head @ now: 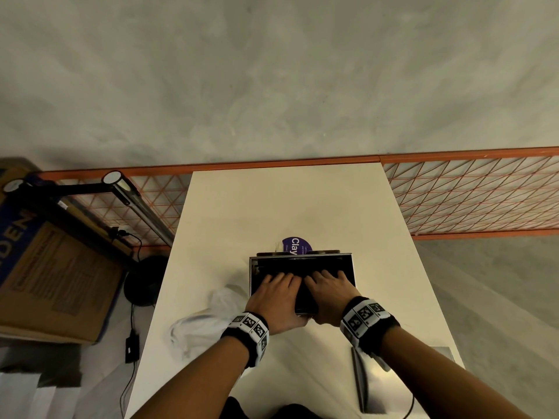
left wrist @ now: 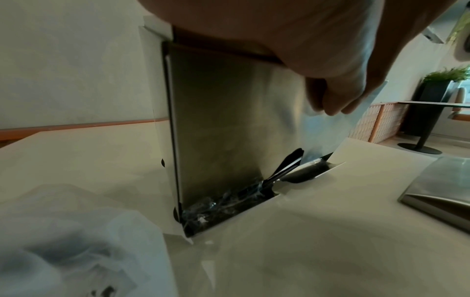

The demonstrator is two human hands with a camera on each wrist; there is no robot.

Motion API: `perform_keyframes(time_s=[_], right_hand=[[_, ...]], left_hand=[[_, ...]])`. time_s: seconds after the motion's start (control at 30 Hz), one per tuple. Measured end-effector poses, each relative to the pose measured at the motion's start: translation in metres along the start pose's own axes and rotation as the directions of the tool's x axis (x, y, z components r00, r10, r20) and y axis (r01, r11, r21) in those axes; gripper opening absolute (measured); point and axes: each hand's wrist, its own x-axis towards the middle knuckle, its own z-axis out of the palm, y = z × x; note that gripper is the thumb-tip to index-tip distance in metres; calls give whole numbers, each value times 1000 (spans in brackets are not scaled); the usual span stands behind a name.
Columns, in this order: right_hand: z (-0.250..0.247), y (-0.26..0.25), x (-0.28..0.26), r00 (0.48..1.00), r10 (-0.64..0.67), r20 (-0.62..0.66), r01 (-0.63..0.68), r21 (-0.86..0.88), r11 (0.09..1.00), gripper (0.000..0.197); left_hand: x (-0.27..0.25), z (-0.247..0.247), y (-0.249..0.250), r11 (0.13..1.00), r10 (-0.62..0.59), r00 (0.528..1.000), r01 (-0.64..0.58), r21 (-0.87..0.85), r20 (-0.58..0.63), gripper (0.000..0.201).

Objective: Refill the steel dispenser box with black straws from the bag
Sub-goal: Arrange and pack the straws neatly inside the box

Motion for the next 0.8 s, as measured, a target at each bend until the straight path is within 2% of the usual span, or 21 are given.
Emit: perform_keyframes(time_s=[0.13, 0.33, 0.53, 0.8], right_hand=[[-1, 2, 5, 1000, 1, 17, -2, 41, 999, 78], [5, 1, 3, 999, 18, -27, -18, 23, 1000, 73], [3, 1, 3, 1000, 22, 7, -22, 46, 999, 78], [4, -3, -6, 997, 31, -74, -31, 1, 1000, 68]], left_hand=[[3, -1, -2, 999, -8, 1000, 8, -35, 21, 73], [4, -1, -2, 999, -10, 1000, 10, -51, 15, 72], [5, -1, -1, 998, -34, 998, 36, -46, 51, 79], [4, 1, 0, 996, -39, 998, 44, -77, 59, 82]])
